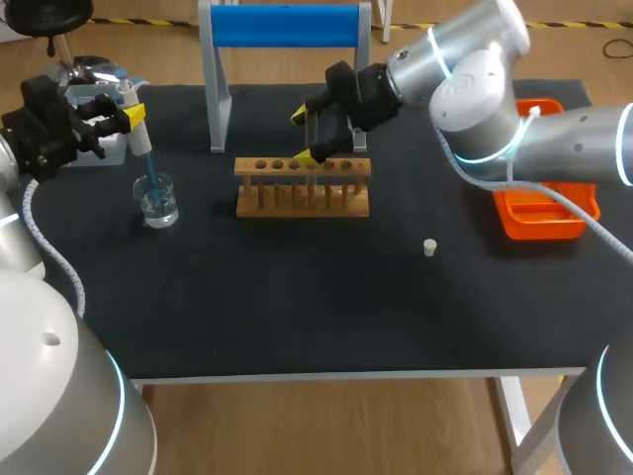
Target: Invert the test tube, pick up the pipette, mount the tip to pipette, aspirate from beaker and dispense into the tube, eject the tip, return the pipette, and cap with the stopper.
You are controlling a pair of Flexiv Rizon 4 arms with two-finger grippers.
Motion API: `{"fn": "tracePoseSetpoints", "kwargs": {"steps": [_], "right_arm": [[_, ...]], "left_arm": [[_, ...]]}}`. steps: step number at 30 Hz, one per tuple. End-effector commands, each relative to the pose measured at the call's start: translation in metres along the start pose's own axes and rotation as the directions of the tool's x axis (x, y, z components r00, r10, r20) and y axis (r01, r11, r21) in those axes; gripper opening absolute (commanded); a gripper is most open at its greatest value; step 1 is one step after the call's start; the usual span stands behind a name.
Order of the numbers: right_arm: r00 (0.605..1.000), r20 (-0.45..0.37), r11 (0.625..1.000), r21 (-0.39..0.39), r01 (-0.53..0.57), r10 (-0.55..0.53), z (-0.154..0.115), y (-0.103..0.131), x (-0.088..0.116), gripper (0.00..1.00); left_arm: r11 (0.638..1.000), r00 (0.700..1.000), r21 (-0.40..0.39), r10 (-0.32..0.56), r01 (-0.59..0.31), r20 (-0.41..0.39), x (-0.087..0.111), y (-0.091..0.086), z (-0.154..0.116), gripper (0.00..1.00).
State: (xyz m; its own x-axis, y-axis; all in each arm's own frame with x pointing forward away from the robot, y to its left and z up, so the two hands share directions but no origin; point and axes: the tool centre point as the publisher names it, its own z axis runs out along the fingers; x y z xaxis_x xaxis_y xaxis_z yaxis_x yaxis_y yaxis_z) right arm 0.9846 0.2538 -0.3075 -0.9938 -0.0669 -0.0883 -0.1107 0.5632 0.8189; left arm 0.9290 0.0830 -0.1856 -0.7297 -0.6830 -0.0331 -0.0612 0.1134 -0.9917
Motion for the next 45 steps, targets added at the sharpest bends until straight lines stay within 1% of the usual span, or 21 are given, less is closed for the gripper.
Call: {"fn": "tracePoseSetpoints", "kwargs": {"steps": [1, 11, 31, 45], "right_arm": [[1.0, -0.003, 1.0, 0.004, -0.002, 0.002, 0.0, -0.001, -0.003, 1.0], [1.0, 0.007, 1.0, 0.008, -0.005, 0.005, -0.006, -0.008, -0.002, 1.0], [1.0, 0.015, 1.0, 0.017, -0.01, 0.01, -0.007, -0.009, -0.001, 1.0], [1.0, 0.015, 1.0, 0.017, -0.01, 0.01, -0.007, -0.009, -0.001, 1.0]], "left_arm": [[1.0, 1.0, 0.0, 0.0, 0.0, 0.001, 0.0, 0.0, 0.0, 0.0], [1.0, 1.0, 0.0, 0.0, 0.0, 0.001, 0.0, 0.0, 0.0, 0.0], [1.0, 1.0, 0.0, 0.001, -0.001, 0.002, 0.0, -0.001, -0.001, 0.0], [0.998, 0.998, 0.013, 0.054, -0.054, 0.015, 0.011, -0.024, -0.009, 0.0]]}}
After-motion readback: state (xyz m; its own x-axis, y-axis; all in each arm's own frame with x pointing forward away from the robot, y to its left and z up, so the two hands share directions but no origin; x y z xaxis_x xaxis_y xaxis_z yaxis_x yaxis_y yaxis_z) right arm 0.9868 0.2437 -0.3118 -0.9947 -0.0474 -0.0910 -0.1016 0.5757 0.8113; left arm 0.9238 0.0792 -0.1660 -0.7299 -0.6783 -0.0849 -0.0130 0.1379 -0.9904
